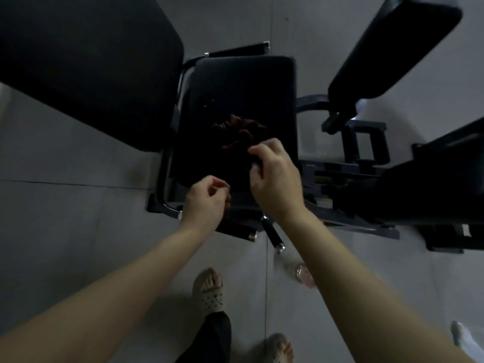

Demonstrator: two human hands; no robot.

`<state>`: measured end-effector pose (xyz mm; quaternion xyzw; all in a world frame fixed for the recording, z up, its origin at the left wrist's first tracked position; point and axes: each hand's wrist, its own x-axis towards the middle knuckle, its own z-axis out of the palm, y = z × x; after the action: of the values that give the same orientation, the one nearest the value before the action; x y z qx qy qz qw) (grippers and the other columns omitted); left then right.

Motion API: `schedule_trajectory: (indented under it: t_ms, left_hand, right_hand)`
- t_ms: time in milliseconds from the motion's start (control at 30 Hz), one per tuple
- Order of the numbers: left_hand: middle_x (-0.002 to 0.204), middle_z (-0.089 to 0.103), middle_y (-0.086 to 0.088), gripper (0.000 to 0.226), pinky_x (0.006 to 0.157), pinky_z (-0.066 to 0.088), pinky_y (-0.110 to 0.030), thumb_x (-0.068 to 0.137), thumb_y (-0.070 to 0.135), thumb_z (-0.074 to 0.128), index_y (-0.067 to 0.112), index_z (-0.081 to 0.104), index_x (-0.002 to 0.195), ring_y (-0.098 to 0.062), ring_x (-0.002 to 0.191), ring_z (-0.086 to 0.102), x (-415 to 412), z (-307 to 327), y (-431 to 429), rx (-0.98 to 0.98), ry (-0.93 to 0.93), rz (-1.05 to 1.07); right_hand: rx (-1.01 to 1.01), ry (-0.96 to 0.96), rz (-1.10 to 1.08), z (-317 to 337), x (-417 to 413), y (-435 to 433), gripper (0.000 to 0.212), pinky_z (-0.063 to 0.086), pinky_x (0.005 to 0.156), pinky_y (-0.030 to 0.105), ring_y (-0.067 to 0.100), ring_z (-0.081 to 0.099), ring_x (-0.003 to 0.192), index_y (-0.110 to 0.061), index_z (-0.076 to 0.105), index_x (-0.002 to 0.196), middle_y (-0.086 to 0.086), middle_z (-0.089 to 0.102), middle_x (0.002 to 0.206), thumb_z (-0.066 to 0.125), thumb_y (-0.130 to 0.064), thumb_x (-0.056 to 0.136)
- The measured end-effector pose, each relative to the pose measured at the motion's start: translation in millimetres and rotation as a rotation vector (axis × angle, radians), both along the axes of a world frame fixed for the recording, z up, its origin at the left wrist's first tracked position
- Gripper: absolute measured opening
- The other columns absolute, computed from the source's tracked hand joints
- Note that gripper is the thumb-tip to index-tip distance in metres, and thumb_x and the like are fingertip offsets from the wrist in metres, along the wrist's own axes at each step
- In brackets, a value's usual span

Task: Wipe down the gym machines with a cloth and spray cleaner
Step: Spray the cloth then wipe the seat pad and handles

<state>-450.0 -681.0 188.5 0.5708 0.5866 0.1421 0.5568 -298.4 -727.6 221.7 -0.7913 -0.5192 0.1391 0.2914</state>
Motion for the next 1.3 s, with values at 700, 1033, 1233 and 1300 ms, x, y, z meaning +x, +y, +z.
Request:
schedule_trajectory:
  t_ms: [700,1033,1233,1300]
  left_hand:
    - [0.133,0.059,-0.015,0.056,0.098,0.039,-0.043,0.106,0.056,0.026,0.013,0.055,0.127,-0.034,0.122,0.052,18.1,-87.6,113.5,0.117,0.425,0.346]
    - [0.121,0.065,-0.01,0.039,0.098,0.043,-0.041,0.105,0.045,0.036,0.015,0.061,0.114,-0.032,0.113,0.058,13.8,-105.9,108.1,0.194,0.251,0.509]
    - [0.143,0.051,-0.014,0.038,0.1,0.03,-0.033,0.109,0.025,0.041,0.008,0.05,0.141,-0.028,0.13,0.047,11.6,-112.7,103.2,0.188,0.208,0.556]
    - [0.116,0.061,-0.001,0.038,0.085,0.032,-0.029,0.11,0.038,0.033,0.014,0.06,0.12,-0.021,0.107,0.054,17.8,-103.7,105.4,0.177,0.192,0.588]
  right_hand:
    - [-0.188,-0.492,0.118,-71.1,66.8,15.1,0.041,0.036,0.088,0.043,0.031,0.046,0.106,-0.019,0.065,0.082,0.01,0.05,0.118,0.056,-0.057,0.09]
    - [-0.129,-0.385,0.301,-95.0,-23.2,104.2,0.028,0.039,0.084,0.045,0.034,0.05,0.105,-0.015,0.057,0.113,0.012,0.052,0.116,0.046,-0.032,0.094]
    - [-0.065,-0.261,0.429,-94.1,-23.7,112.4,0.032,0.042,0.094,0.042,0.029,0.049,0.113,-0.017,0.062,0.118,0.009,0.052,0.12,0.055,-0.037,0.095]
    - [-0.033,-0.344,0.374,-90.6,17.1,72.5,0.03,0.042,0.095,0.042,0.029,0.048,0.114,-0.02,0.063,0.118,0.01,0.052,0.121,0.054,-0.038,0.096]
